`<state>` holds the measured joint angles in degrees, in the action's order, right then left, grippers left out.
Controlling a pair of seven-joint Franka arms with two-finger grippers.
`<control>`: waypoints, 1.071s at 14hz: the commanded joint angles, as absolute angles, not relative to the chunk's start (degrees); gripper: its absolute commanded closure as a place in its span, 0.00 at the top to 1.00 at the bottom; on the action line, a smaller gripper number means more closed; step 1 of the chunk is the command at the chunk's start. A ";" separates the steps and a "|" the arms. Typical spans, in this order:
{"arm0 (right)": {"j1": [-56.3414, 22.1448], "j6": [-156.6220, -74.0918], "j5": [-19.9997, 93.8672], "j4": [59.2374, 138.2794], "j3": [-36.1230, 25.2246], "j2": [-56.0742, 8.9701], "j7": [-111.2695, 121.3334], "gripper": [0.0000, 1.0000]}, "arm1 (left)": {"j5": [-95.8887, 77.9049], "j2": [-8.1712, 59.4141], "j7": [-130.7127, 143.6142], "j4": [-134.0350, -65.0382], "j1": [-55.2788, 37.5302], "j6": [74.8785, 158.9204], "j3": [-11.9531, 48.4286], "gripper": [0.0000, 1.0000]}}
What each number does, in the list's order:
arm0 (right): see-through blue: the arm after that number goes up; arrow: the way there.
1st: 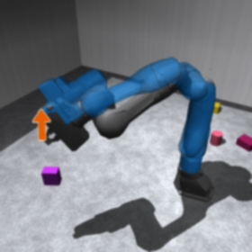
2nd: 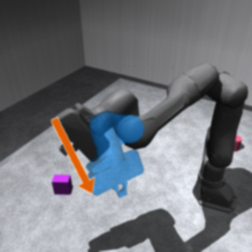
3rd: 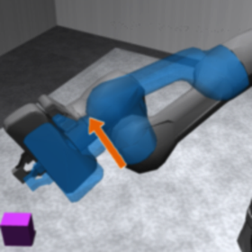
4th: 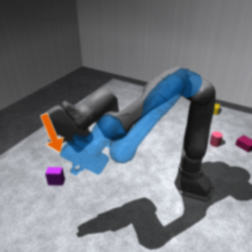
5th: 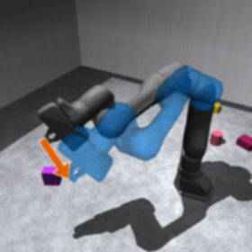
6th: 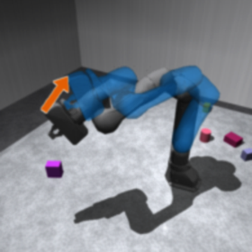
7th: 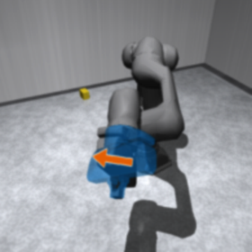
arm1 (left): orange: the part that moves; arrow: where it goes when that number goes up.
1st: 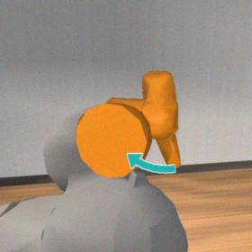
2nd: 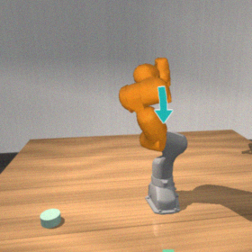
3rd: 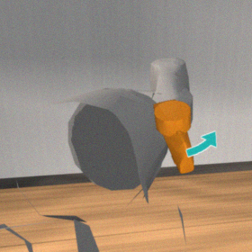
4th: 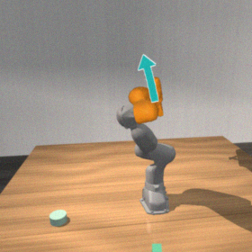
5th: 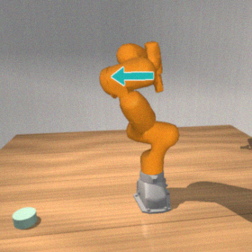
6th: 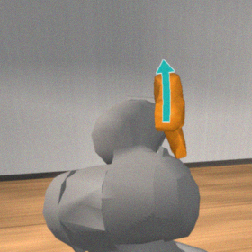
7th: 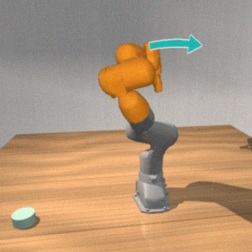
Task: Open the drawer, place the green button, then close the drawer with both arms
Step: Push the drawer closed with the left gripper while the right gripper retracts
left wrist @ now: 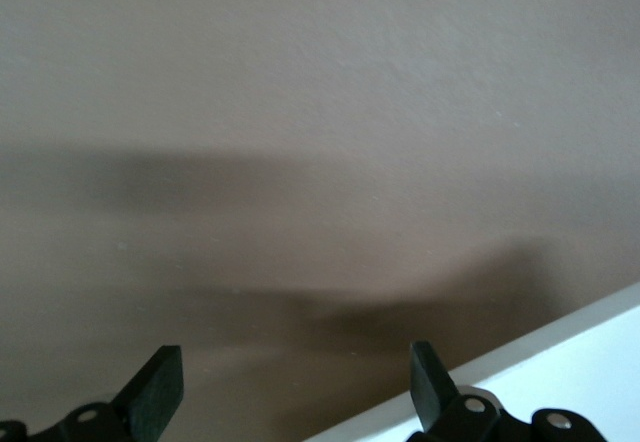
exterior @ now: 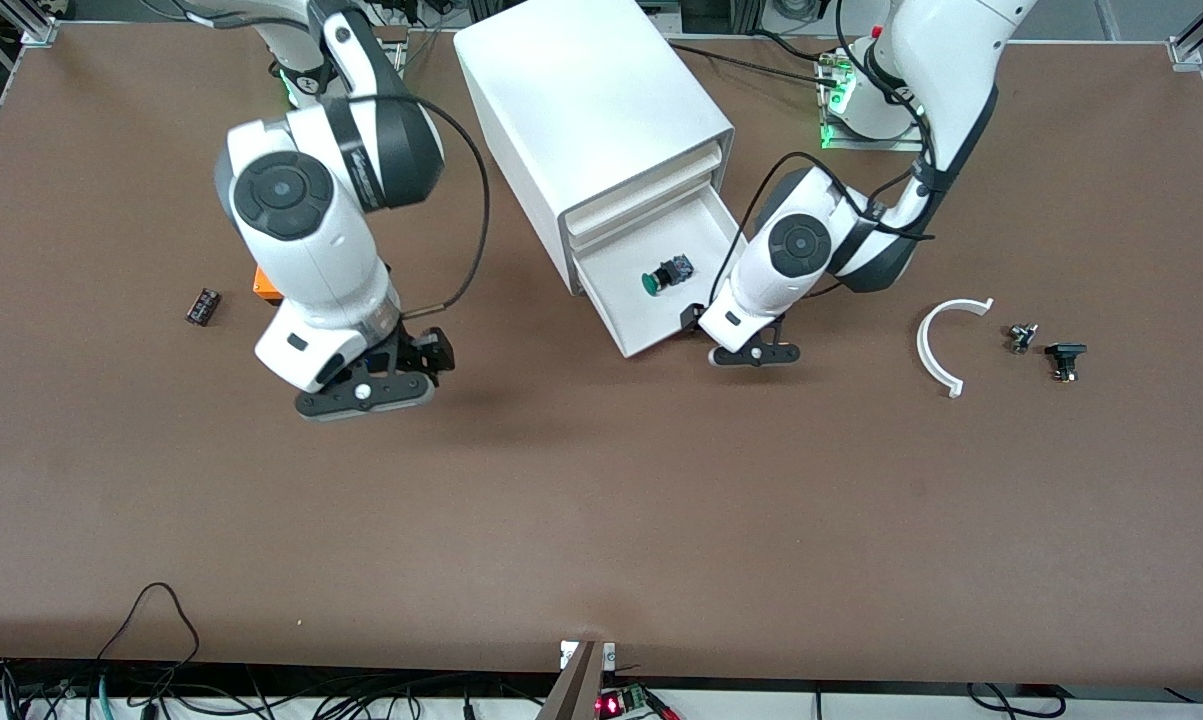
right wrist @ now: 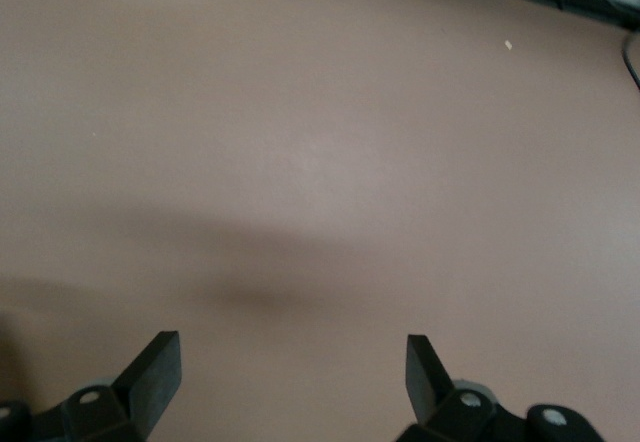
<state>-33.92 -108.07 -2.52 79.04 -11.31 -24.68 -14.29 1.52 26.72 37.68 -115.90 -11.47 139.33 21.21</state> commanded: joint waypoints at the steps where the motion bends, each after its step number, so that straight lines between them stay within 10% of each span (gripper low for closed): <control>1: -25.09 -100.67 -2.29 80.33 -6.71 -18.82 -15.29 1.00 | -2.18 26.11 38.49 -119.34 -12.74 142.47 20.65 1.00; 15: -5.18 -93.51 -1.76 83.31 -3.68 -12.22 -5.73 1.00 | -4.22 22.15 38.14 -125.68 -14.77 138.08 30.23 1.00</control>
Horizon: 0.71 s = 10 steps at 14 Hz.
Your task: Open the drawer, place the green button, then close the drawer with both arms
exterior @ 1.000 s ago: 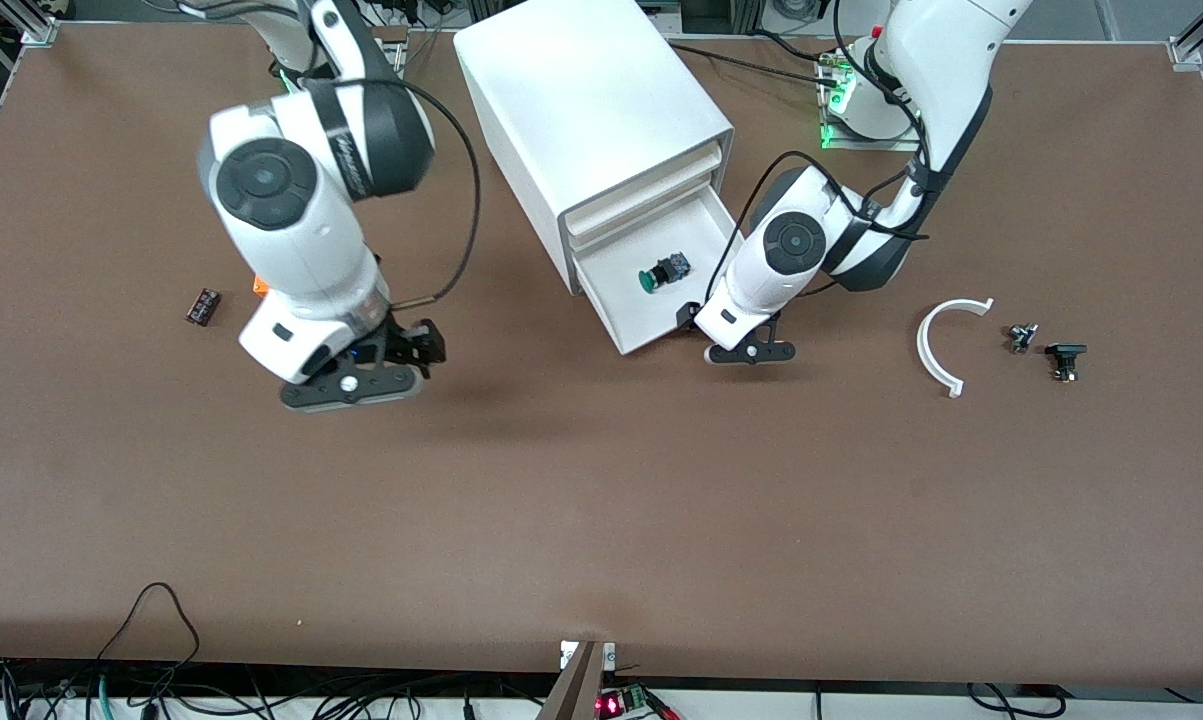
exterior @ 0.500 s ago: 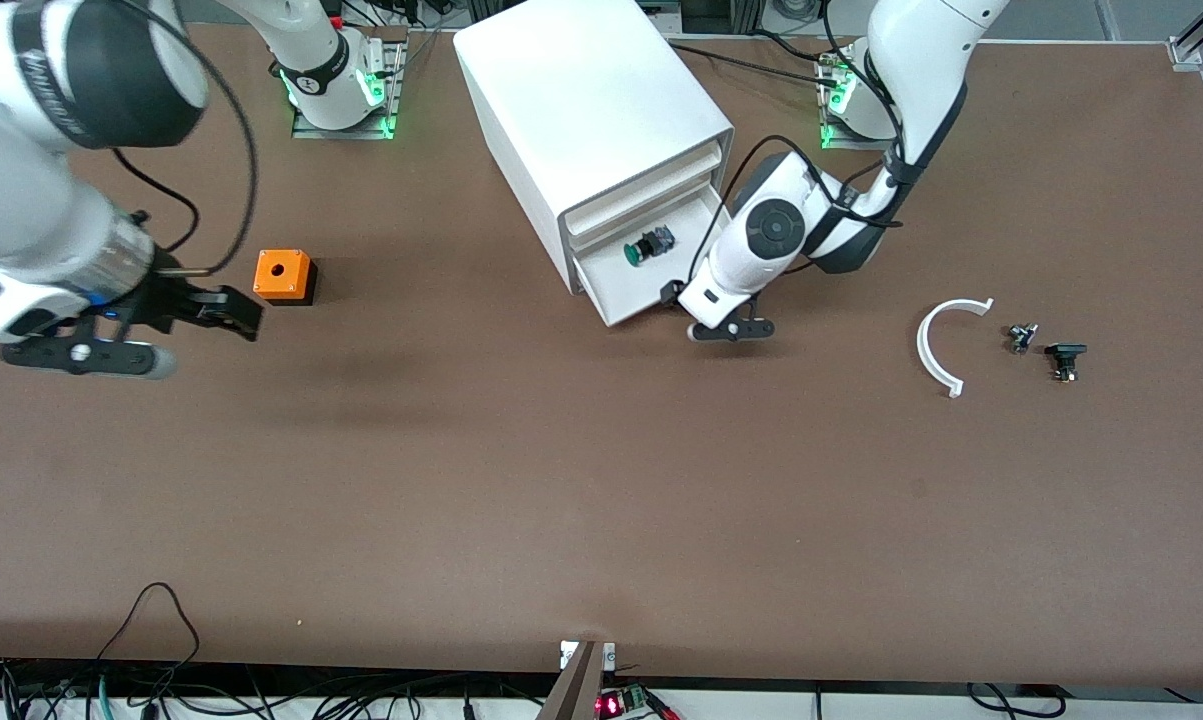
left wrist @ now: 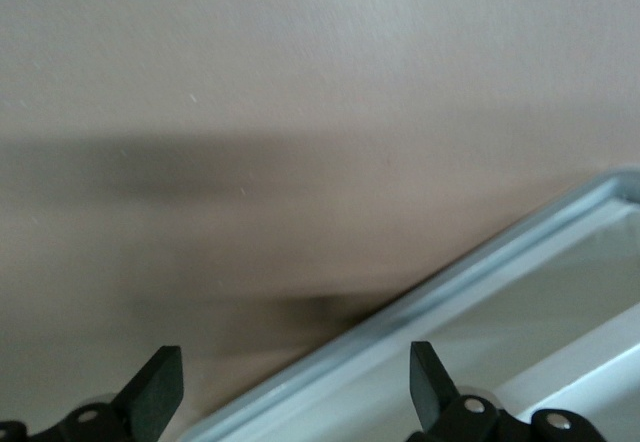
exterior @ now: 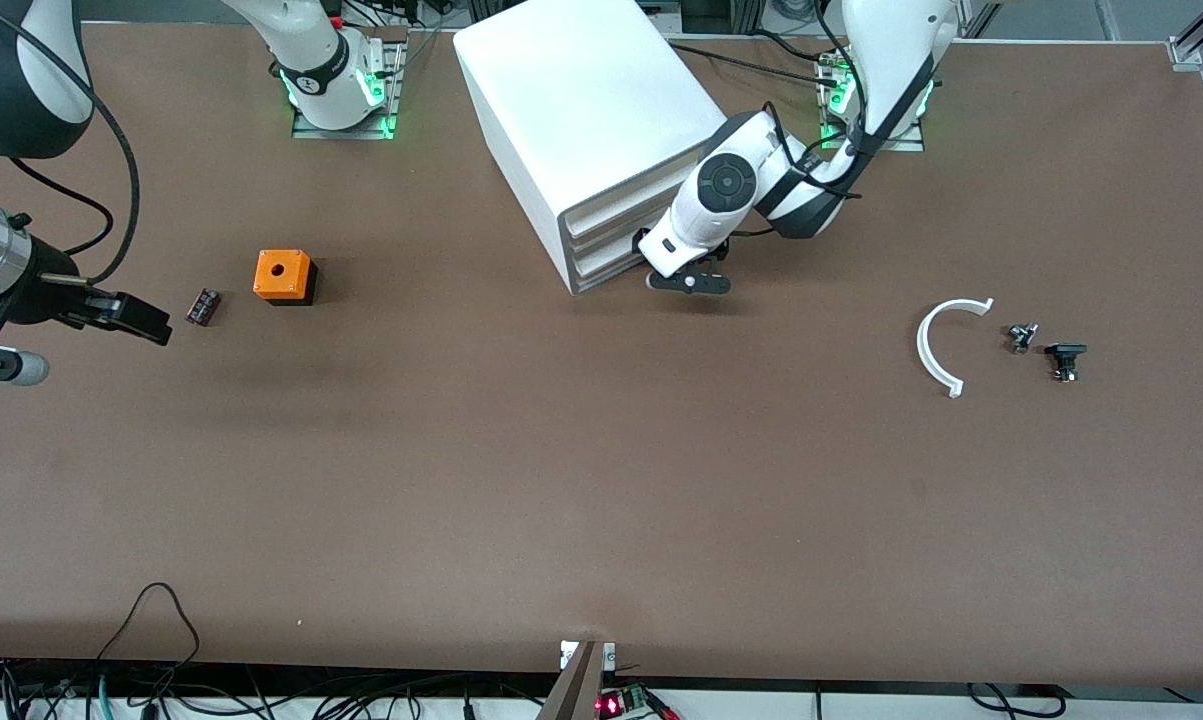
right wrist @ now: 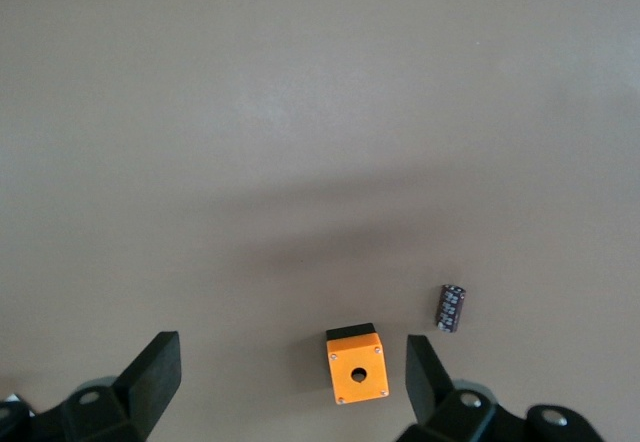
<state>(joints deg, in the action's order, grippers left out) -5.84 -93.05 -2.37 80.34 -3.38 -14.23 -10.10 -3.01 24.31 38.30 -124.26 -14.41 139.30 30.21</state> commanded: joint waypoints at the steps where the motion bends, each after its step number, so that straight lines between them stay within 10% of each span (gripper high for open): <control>1: -5.27 -94.39 -1.58 84.10 -5.00 -11.96 -5.02 1.00 | -4.22 22.15 38.14 -126.03 -14.77 137.99 30.23 1.00; 10: -1.50 -101.25 -1.23 93.60 -3.96 -6.86 -1.95 1.00 | -3.61 11.18 37.79 -118.67 3.75 135.70 28.84 1.00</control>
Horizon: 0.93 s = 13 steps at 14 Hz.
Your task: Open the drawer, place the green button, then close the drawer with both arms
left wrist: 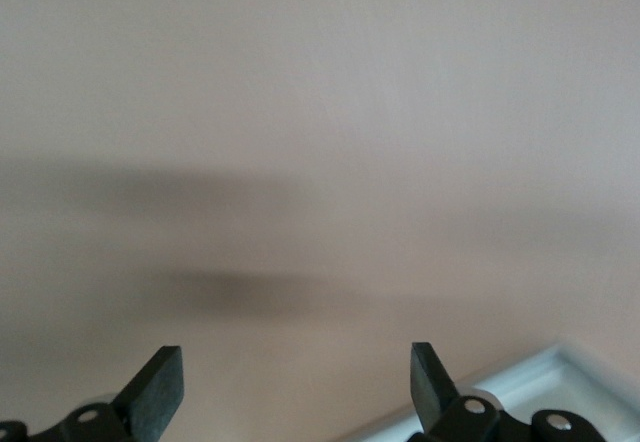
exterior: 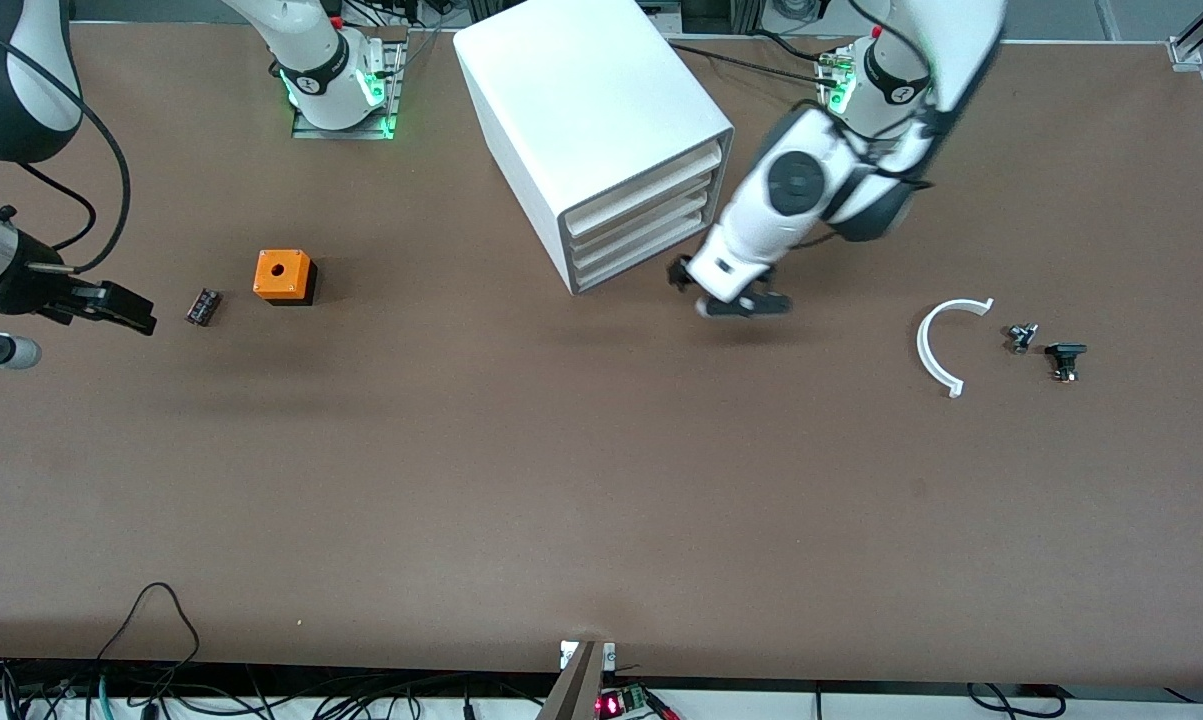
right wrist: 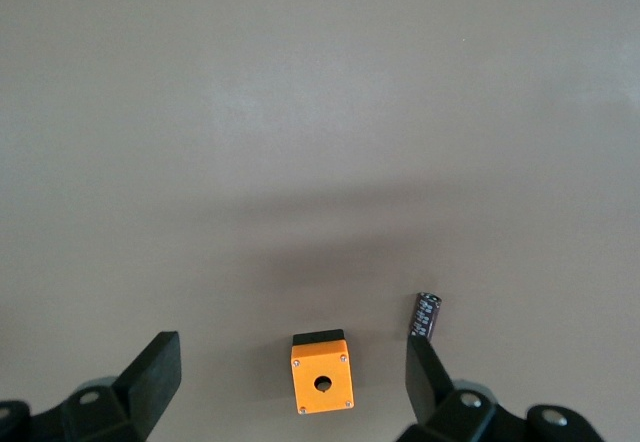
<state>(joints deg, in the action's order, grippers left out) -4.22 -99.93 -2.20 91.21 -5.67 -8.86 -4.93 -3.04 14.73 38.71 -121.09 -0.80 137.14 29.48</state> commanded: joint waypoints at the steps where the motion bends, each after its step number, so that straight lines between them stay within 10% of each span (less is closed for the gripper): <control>1: -1.49 -101.08 -1.14 93.52 -3.96 -6.86 -1.50 1.00 | -3.52 9.33 36.75 -117.61 5.69 135.62 27.87 1.00; 13: -1.49 -100.62 -1.23 100.44 -3.52 -0.63 -1.32 1.00 | -0.19 -5.71 -7.73 -98.63 8.53 94.41 9.49 1.00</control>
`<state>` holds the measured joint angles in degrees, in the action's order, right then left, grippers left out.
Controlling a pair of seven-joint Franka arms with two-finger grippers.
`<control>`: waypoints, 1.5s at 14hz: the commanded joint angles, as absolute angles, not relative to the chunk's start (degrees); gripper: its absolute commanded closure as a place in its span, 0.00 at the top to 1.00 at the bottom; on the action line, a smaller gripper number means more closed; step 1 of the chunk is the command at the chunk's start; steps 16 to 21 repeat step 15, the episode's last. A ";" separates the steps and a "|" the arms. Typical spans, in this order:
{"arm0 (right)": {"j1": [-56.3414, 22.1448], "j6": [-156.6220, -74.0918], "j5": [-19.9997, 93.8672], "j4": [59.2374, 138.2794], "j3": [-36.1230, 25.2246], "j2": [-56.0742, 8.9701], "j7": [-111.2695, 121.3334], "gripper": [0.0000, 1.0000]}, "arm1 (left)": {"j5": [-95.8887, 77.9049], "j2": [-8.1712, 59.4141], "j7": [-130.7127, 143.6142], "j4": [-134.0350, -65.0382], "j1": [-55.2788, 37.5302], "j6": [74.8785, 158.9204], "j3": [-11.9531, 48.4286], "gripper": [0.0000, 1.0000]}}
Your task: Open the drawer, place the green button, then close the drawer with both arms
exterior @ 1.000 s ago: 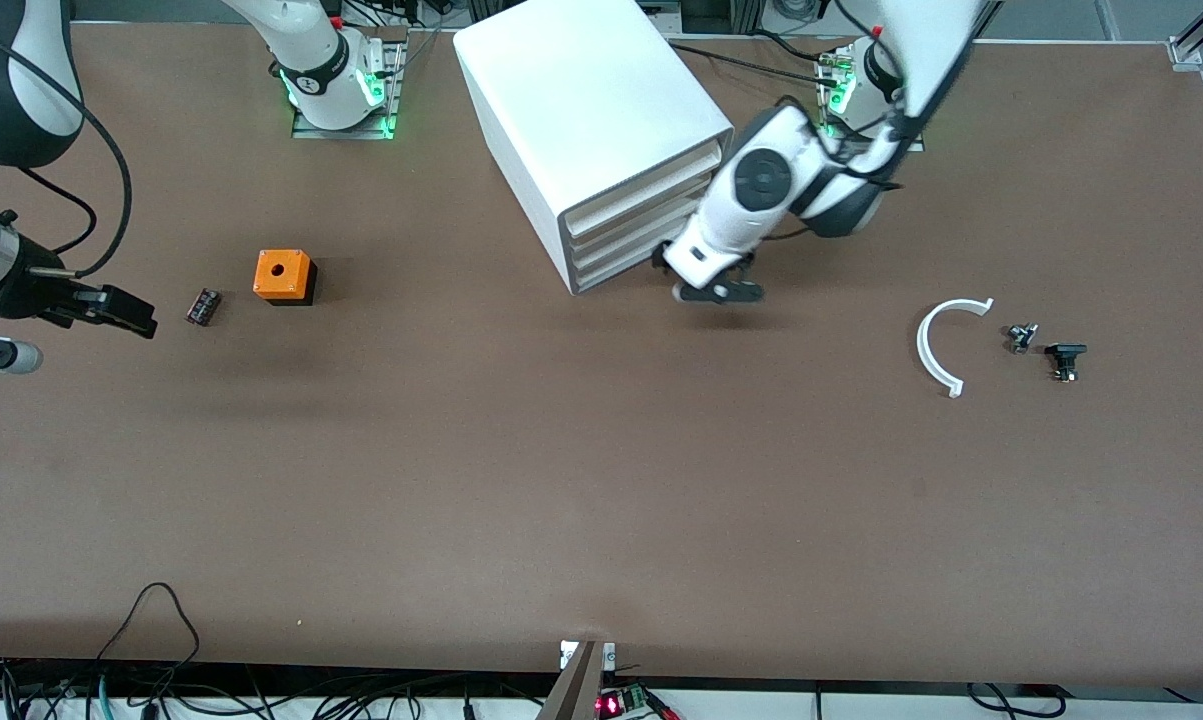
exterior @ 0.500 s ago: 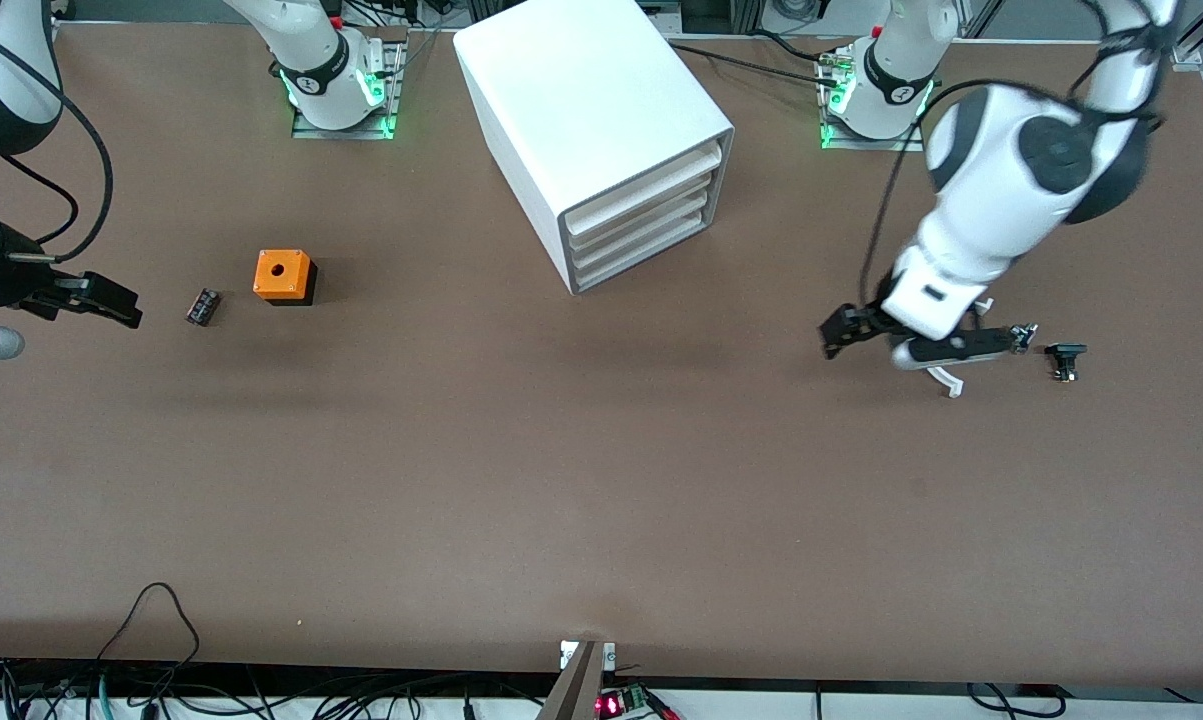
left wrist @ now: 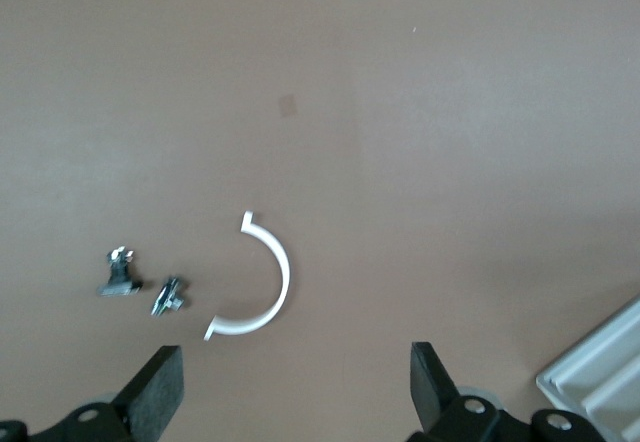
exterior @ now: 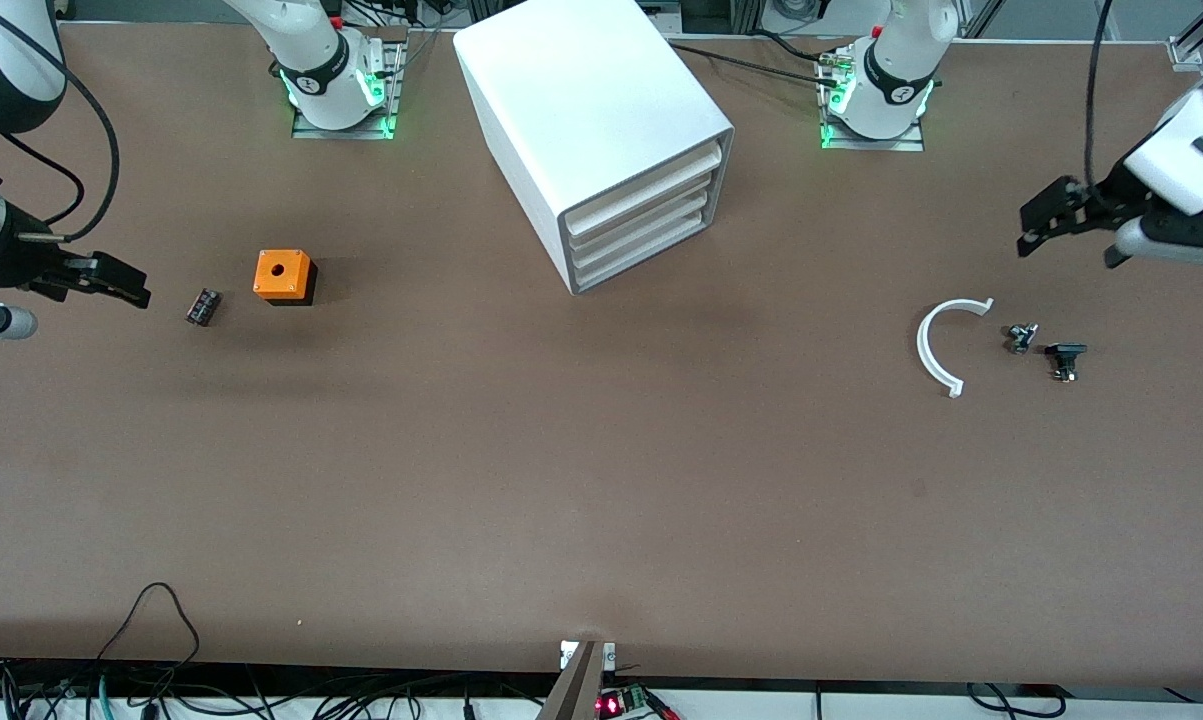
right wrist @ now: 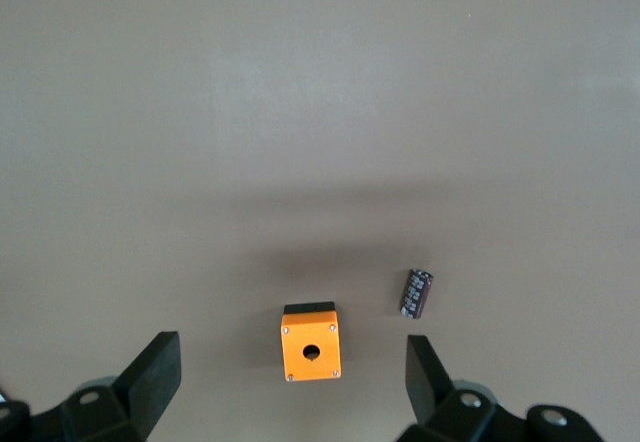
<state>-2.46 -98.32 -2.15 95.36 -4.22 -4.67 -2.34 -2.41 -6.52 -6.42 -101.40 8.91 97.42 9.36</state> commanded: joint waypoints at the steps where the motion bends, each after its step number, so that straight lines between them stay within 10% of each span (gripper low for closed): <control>1: -1.58 -101.24 -1.32 101.68 -3.52 0.34 -1.32 1.00 | 0.17 -5.19 -7.73 -97.83 8.35 93.35 9.67 1.00; 21: -1.50 -98.26 -1.41 99.67 -3.60 0.44 1.50 1.00 | 0.09 -4.04 -7.56 -95.98 8.09 93.16 10.20 1.00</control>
